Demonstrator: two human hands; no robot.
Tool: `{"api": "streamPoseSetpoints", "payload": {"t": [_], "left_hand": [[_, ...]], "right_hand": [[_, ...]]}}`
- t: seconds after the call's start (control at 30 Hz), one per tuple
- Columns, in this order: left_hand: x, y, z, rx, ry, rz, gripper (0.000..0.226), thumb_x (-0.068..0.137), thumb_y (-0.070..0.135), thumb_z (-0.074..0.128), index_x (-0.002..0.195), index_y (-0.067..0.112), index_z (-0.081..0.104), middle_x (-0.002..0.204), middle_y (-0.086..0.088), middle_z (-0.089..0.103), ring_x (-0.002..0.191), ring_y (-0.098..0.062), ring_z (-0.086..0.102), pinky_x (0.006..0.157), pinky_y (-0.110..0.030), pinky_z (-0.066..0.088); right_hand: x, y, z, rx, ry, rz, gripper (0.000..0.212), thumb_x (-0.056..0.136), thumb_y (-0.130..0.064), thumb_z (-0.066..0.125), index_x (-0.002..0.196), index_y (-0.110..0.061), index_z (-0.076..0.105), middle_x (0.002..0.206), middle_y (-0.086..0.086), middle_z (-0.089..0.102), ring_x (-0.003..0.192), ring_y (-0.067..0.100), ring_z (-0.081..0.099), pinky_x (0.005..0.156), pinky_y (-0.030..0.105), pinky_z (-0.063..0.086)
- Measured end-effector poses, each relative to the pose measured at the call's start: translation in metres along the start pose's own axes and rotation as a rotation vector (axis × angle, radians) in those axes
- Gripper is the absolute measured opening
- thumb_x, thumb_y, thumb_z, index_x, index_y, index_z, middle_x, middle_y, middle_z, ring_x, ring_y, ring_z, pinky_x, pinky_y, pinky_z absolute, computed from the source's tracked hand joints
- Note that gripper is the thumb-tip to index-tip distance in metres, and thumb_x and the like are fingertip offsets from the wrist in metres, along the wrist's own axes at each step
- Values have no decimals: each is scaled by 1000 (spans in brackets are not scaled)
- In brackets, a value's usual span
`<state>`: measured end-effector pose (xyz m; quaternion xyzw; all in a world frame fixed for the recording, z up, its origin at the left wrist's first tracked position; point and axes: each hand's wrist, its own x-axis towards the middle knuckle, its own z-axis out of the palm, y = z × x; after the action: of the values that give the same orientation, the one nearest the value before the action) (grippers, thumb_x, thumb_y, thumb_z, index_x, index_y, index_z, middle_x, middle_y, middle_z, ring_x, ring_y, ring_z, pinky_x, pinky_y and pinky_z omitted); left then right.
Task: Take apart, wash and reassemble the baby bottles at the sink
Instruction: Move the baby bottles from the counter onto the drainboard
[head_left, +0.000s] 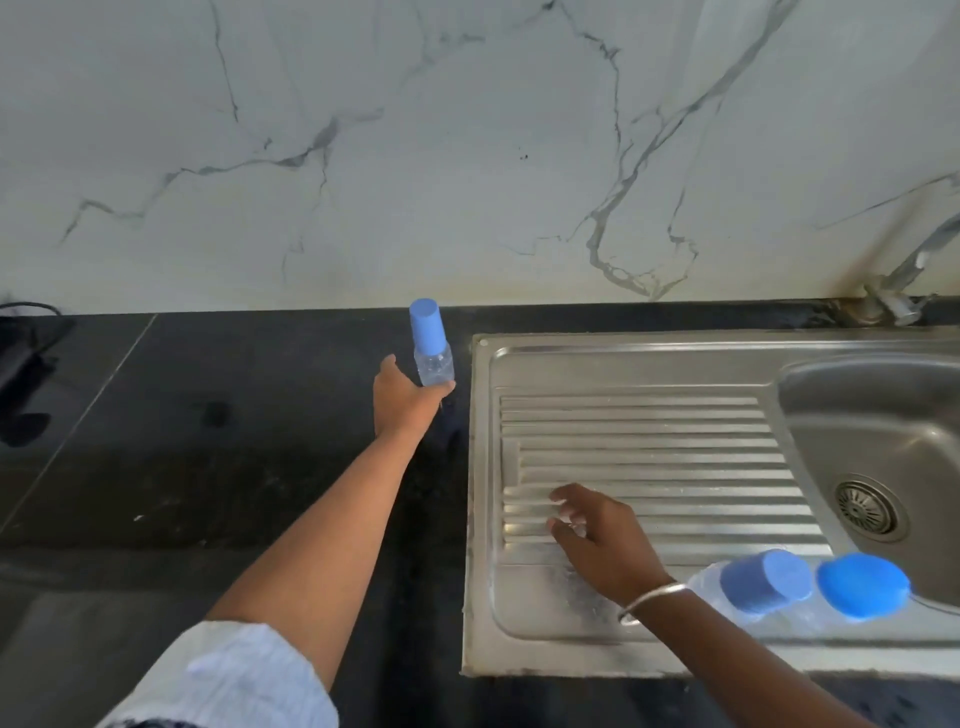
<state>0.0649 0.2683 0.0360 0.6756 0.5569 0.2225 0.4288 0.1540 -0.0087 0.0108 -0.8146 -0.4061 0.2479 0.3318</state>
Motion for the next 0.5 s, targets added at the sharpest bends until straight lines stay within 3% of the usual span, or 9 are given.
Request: {"api": "streamPoseSetpoints", "payload": {"t": [0.1,0.17,0.23,0.3,0.4,0.5], "left_hand": [[18,5,5,-32,-47,40,101,75,36,85,154,17,24,151,-8,42,135,-27,46,106,-45,43],[27,7,10,-23,-76,104,85,78,34,83,146,17,35,134,-3,53,122,-23,56,92,-35,51],[31,9,14,15,-82,144,64,83,32,79,134,16,44,118,1,55,111,-20,60,77,-27,47],[30,11,15,49,-67,165,53,85,34,76,125,16,48,115,-1,58,105,-17,61,74,-25,45],[12,14,13,41,-114,228,41,87,37,74,114,21,49,107,3,59,96,-13,60,68,-21,45],[-23,12,13,-42,-240,290,39,85,39,75,114,25,52,105,8,61,98,-11,63,76,-27,54]], "right_hand": [[-5,6,4,-3,-4,48,22,89,-32,64,111,-35,62,96,-16,65,88,-4,61,74,8,44],[-6,7,4,7,12,75,22,89,-32,64,111,-35,62,95,-16,65,86,-5,62,72,5,42],[-6,8,4,18,33,91,23,89,-30,65,111,-35,62,94,-16,65,84,-6,62,71,3,42],[-6,7,3,20,50,104,24,89,-30,66,112,-34,63,92,-17,64,83,-7,61,71,3,41],[-9,2,1,34,79,114,28,88,-31,65,115,-34,62,91,-18,64,84,-4,61,73,9,44],[-14,-4,2,55,72,98,38,88,-29,66,125,-34,57,99,-16,63,87,2,64,80,22,53]]}}
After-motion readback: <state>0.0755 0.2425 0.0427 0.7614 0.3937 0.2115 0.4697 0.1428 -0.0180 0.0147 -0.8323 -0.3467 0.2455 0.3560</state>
